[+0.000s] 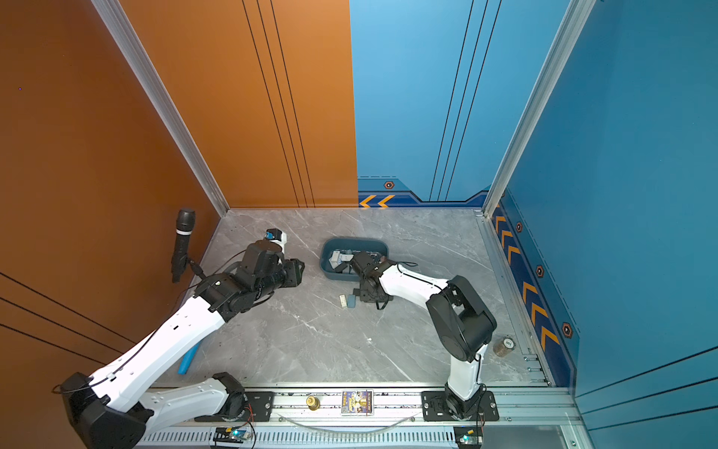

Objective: Put the eraser in the storage box
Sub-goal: Pick up the eraser from the center of the board, then place the eraser in the storage box.

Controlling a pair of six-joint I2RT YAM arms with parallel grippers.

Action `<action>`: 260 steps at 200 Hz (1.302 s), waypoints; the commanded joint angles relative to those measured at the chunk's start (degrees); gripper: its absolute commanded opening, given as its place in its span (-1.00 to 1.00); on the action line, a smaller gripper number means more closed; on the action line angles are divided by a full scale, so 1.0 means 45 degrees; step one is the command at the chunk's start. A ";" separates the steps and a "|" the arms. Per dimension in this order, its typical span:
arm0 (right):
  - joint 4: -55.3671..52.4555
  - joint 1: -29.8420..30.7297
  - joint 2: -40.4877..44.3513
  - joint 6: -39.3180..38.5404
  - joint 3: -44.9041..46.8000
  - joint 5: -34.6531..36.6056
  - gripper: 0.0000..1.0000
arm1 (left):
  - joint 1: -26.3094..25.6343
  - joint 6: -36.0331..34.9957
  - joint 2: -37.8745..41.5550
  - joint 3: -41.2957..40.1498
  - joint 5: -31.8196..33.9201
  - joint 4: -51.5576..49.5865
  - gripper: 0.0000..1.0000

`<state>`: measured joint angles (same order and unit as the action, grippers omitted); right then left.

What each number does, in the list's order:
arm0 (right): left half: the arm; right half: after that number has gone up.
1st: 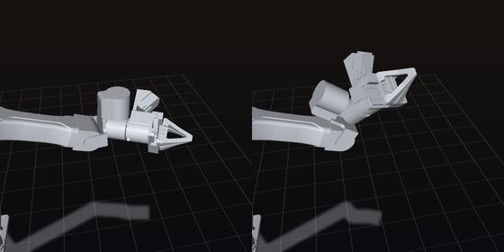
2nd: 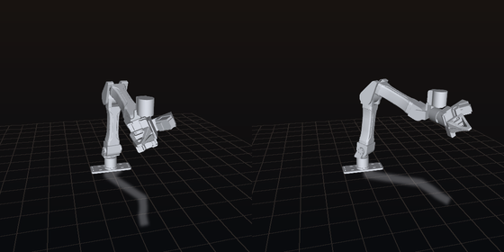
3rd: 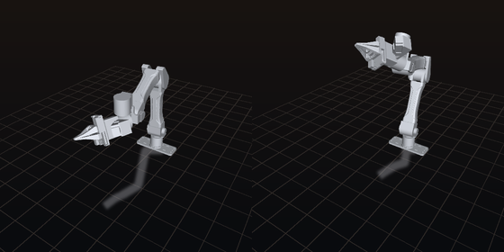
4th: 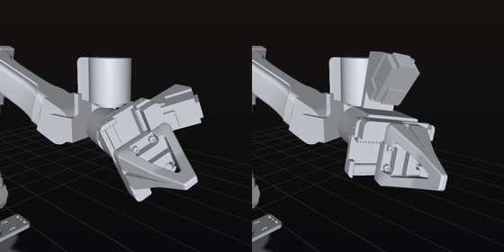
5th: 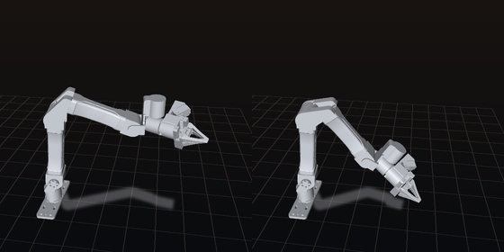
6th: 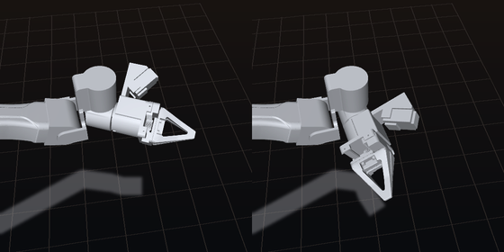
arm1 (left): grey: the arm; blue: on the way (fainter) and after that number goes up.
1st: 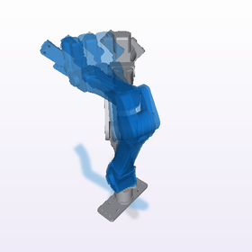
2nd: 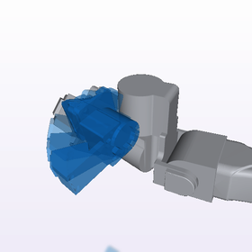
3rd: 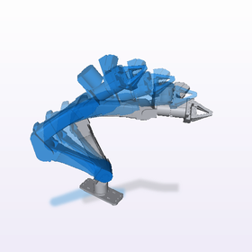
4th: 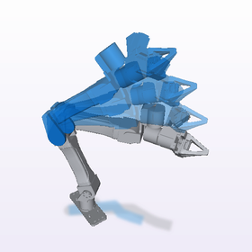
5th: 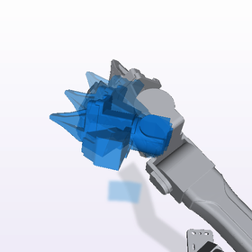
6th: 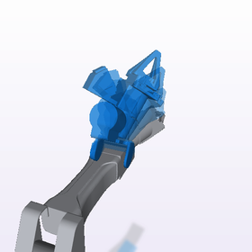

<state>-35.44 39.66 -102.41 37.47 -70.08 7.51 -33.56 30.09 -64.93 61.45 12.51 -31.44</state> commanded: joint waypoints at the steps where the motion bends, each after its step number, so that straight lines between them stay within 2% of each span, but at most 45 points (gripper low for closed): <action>1: -0.0986 0.0034 0.1158 0.0091 -0.0381 0.0278 -0.66 | -0.0061 0.0160 0.0150 -0.0310 -0.0026 -0.0054 0.00; 25: -0.1265 0.0034 0.1748 -0.0170 -0.0924 0.0489 -0.63 | -0.0061 0.0198 0.0112 -0.0411 -0.0142 -0.0064 0.00; 51: -0.1474 -0.0242 0.1546 -0.0540 -0.1883 0.0412 -0.62 | -0.0060 0.0265 0.0067 -0.0453 -0.0277 -0.0054 0.00; 135: -0.1816 -0.1224 -0.1951 -0.1413 -0.5056 -0.0295 -0.62 | -0.0067 0.0558 -0.0132 -0.0949 -0.0752 -0.0060 0.00; 221: -0.1802 -0.1588 -0.3894 -0.1453 -0.6116 -0.0565 -0.53 | -0.0324 0.0888 -0.0681 -0.1074 -0.1102 -0.0063 0.02; 260: -0.1807 -0.1616 -0.4095 -0.1385 -0.6165 -0.0746 -0.35 | -0.0598 0.1029 -0.1044 -0.1093 -0.1101 -0.0063 0.05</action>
<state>-42.02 32.64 -119.94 31.35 -96.60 5.02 -35.31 33.82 -68.58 57.36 8.58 -31.07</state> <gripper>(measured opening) 0.303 0.523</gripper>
